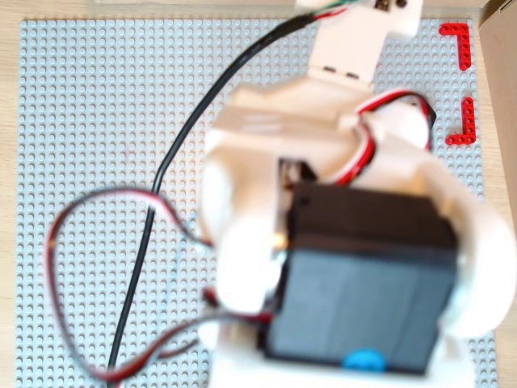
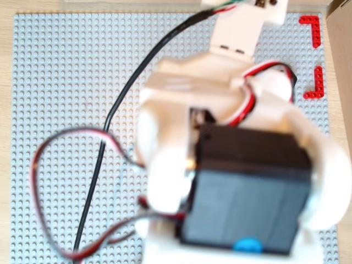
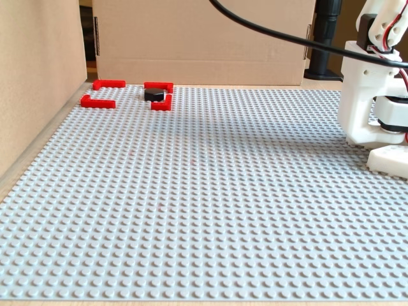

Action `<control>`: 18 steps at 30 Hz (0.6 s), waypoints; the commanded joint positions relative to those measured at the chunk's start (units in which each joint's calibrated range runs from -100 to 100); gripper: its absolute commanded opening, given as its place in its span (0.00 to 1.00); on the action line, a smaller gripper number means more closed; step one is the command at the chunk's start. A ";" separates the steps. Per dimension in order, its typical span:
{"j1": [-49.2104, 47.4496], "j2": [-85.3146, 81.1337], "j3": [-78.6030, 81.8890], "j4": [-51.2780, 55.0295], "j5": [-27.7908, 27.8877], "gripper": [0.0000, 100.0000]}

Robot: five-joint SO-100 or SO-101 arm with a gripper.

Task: Grab the Lego and store it in red box

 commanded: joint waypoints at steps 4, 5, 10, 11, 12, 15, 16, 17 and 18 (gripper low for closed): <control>-3.39 -13.95 4.24 0.07 0.00 0.12; -3.98 -15.06 5.15 0.07 -0.16 0.12; -5.92 -21.41 10.60 0.07 -2.87 0.12; -6.14 -22.85 11.33 0.07 -2.97 0.12; -6.14 -24.29 11.88 0.07 -2.97 0.12; -7.18 -28.70 13.06 0.07 -2.71 0.12; -7.56 -30.14 13.51 0.07 -2.71 0.12; -7.93 -31.67 14.06 0.07 -2.66 0.12; -8.23 -33.19 14.60 0.07 -2.66 0.12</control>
